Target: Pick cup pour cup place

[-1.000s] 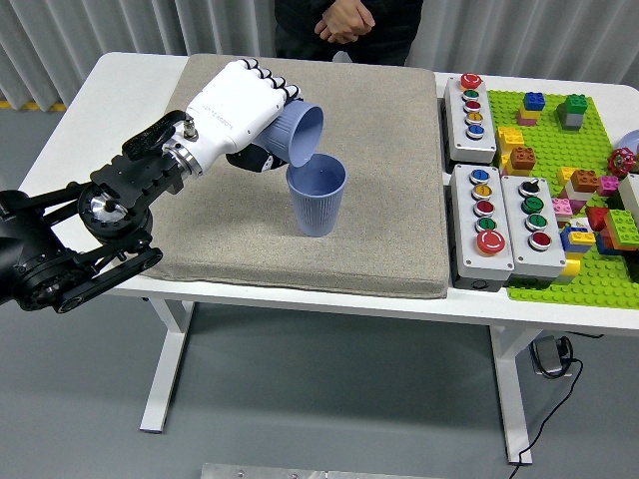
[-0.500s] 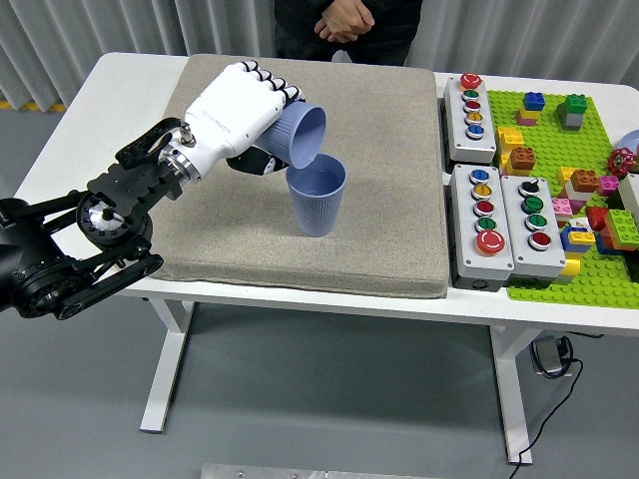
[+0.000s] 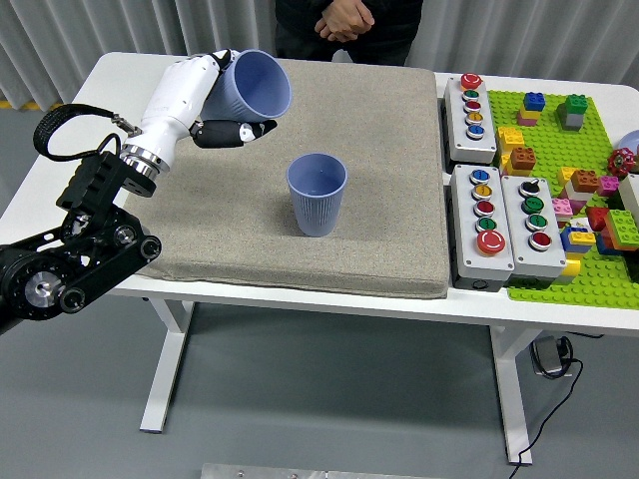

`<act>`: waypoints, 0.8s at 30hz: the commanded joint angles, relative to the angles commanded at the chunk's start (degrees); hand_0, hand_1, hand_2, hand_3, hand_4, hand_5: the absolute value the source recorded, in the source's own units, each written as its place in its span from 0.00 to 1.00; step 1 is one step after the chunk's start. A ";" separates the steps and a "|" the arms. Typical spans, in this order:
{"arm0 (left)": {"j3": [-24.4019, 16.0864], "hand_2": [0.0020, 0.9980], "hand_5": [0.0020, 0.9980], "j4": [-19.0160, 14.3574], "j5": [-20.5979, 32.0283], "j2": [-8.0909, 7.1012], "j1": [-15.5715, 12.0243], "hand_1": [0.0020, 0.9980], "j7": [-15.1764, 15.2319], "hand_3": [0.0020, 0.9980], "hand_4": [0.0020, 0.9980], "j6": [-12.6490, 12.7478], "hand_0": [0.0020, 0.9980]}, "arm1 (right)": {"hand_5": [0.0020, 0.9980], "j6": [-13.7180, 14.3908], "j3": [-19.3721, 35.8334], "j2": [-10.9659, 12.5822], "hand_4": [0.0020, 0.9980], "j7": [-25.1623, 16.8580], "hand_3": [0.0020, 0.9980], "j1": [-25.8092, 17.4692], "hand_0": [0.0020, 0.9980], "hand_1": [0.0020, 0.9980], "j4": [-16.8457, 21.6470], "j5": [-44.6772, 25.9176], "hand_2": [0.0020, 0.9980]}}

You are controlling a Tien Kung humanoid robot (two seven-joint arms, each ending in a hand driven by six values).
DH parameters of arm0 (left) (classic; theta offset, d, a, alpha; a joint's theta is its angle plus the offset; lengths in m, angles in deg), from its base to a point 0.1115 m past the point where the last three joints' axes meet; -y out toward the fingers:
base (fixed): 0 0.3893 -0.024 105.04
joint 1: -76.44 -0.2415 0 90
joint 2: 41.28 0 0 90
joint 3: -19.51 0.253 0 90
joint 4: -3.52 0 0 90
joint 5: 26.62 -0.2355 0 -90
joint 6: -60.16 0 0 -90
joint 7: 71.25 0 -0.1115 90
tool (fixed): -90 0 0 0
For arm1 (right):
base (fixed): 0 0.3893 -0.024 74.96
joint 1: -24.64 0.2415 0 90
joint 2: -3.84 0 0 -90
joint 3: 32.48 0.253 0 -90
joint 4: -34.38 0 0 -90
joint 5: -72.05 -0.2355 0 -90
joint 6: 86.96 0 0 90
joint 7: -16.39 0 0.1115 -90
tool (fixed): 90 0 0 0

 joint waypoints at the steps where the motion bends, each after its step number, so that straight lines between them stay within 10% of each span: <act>1: 0.45 0.53 0.22 0.19 2.61 0.29 -0.27 0.54 0.81 0.56 0.79 0.17 0.57 | 0.25 -0.04 0.03 -0.03 0.00 0.05 0.59 -0.13 0.69 0.62 0.00 0.15 0.59; 6: 1.33 0.53 0.22 1.18 13.29 1.44 -1.46 0.54 2.63 0.56 0.78 1.30 0.57 | 0.25 -0.10 0.12 -0.10 0.00 0.15 0.59 -0.32 0.69 0.62 0.00 0.49 0.59; 14: 2.23 0.53 0.25 4.59 13.45 3.53 -3.15 0.53 3.53 0.56 0.79 3.00 0.56 | 0.25 -0.04 -0.08 -0.15 0.00 0.13 0.59 -0.45 0.69 0.62 0.00 0.27 0.59; 24: -0.81 0.54 0.28 9.23 24.28 9.43 -7.34 0.53 11.70 0.56 0.81 5.27 0.56 | 0.25 -0.07 -0.17 -0.27 0.00 0.15 0.59 -0.42 0.69 0.62 0.00 0.11 0.59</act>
